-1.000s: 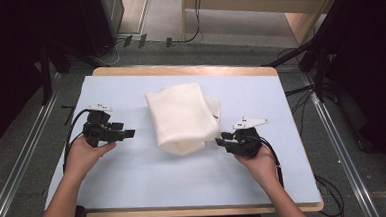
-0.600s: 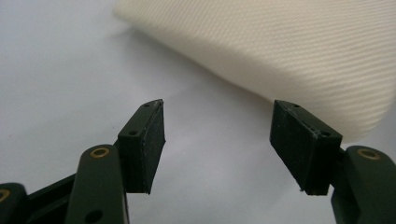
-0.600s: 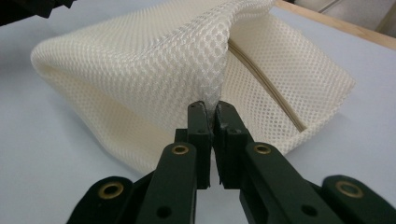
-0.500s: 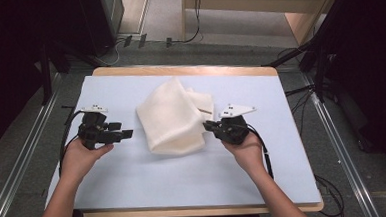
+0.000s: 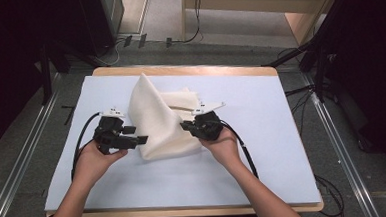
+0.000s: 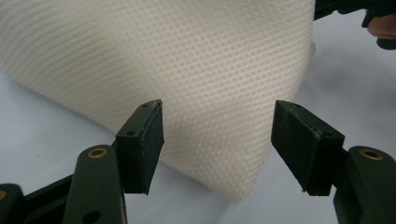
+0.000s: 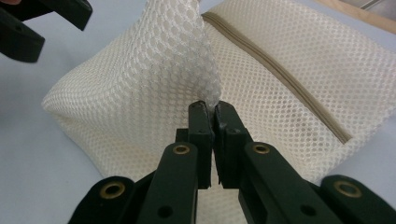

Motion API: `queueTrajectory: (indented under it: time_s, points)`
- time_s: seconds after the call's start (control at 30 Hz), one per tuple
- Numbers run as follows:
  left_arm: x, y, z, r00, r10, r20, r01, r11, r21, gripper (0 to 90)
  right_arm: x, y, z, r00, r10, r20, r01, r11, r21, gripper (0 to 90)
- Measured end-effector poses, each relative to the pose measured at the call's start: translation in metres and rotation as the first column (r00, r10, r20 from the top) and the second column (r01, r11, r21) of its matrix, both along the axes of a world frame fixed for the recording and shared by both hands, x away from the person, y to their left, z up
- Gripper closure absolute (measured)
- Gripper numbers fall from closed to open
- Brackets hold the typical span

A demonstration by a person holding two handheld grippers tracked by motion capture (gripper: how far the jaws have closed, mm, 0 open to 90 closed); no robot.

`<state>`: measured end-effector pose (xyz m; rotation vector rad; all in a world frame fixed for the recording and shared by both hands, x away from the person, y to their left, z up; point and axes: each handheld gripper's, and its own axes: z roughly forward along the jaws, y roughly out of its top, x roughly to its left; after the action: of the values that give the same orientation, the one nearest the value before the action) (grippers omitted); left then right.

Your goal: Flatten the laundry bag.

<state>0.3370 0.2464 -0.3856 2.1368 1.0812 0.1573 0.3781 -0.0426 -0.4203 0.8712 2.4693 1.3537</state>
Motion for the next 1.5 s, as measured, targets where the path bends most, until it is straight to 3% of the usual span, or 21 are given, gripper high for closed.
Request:
queueTrajectory:
  time_s: [0.07, 0.23, 0.33, 0.43, 0.47, 0.53, 0.57, 0.63, 0.7, 0.77, 0.87, 1.03, 1.2, 1.4, 1.5]
  points:
    - [0.0, -0.004, -0.001, 1.0, -0.003, 0.005, 0.003, 0.9999, 0.012, 33.6, 0.001, 0.007, 0.0, 1.0, 0.009, -0.003, -0.009, 1.0, 0.001, 87.9]
    - [-0.001, -0.012, -0.005, 0.9999, -0.013, -0.006, 0.013, 0.9999, -0.009, 29.5, 0.0, 0.023, 0.0, 0.9992, 0.039, 0.005, -0.039, 0.999, -0.012, 87.9]
    - [-0.003, -0.02, -0.008, 0.9998, -0.022, 0.0, 0.022, 0.9996, 0.015, 24.5, -0.001, 0.028, 0.001, 0.9984, 0.056, 0.0, -0.056, 0.998, -0.005, 87.9]
    - [-0.002, -0.026, -0.013, 1.0, -0.001, 0.0, 0.001, 0.9988, 0.049, 24.1, -0.005, 0.031, 0.004, 0.997, 0.077, 0.006, -0.077, 0.997, 0.003, 88.0]
    - [-0.001, -0.027, -0.014, 1.0, 0.005, 0.004, -0.006, 0.9983, 0.057, 28.0, -0.006, 0.032, 0.005, 0.9968, 0.079, 0.005, -0.079, 0.997, 0.007, 88.0]
    - [-0.001, -0.027, -0.017, 0.9999, 0.013, 0.008, -0.013, 0.9983, 0.057, 49.1, -0.007, 0.032, 0.006, 0.9965, 0.084, 0.005, -0.084, 0.996, 0.007, 87.9]
    - [0.001, -0.026, -0.019, 1.0, 0.003, -0.009, -0.003, 0.9989, 0.048, 61.6, -0.007, 0.033, 0.006, 0.9964, 0.084, 0.002, -0.084, 0.996, 0.006, 87.9]
    - [0.004, -0.025, -0.022, 0.9996, 0.001, -0.026, 0.0, 0.9991, 0.042, 75.6, -0.006, 0.033, 0.004, 0.9964, 0.085, -0.007, -0.085, 0.996, 0.006, 87.5]
    - [0.008, -0.023, -0.025, 0.9984, 0.011, -0.056, -0.01, 0.9998, 0.016, 83.1, -0.006, 0.033, 0.004, 0.9963, 0.085, -0.009, -0.085, 0.996, 0.007, 82.1]
    - [0.011, -0.017, -0.024, 0.9973, 0.022, -0.07, -0.023, 0.9996, -0.014, 85.2, -0.005, 0.032, 0.006, 0.9967, 0.081, 0.001, -0.081, 0.997, 0.008, 70.1]
    - [0.01, -0.005, -0.019, 0.9966, 0.057, -0.06, -0.06, 0.9967, -0.054, 86.0, -0.003, 0.019, 0.014, 0.9987, 0.047, 0.02, -0.048, 0.998, 0.041, 66.2]
    - [0.008, 0.027, -0.014, 0.9901, 0.123, -0.068, -0.132, 0.9804, -0.146, 85.7, 0.003, -0.011, 0.019, 0.9995, -0.024, 0.021, 0.023, 0.999, 0.045, 65.5]
    - [0.005, 0.05, -0.01, 0.9803, 0.187, -0.064, -0.196, 0.9535, -0.229, 85.5, 0.012, -0.03, 0.003, 0.9947, -0.095, -0.04, 0.096, 0.995, 0.027, 62.2]
    - [0.004, 0.065, -0.011, 0.9749, 0.212, -0.067, -0.222, 0.9442, -0.243, 85.1, 0.016, -0.017, -0.015, 0.9918, -0.099, -0.081, 0.097, 0.995, -0.037, 55.3]
    - [0.003, 0.071, -0.012, 0.9738, 0.22, -0.055, -0.227, 0.9434, -0.241, 84.9, 0.017, -0.011, -0.022, 0.9912, -0.094, -0.093, 0.089, 0.995, -0.053, 49.9]
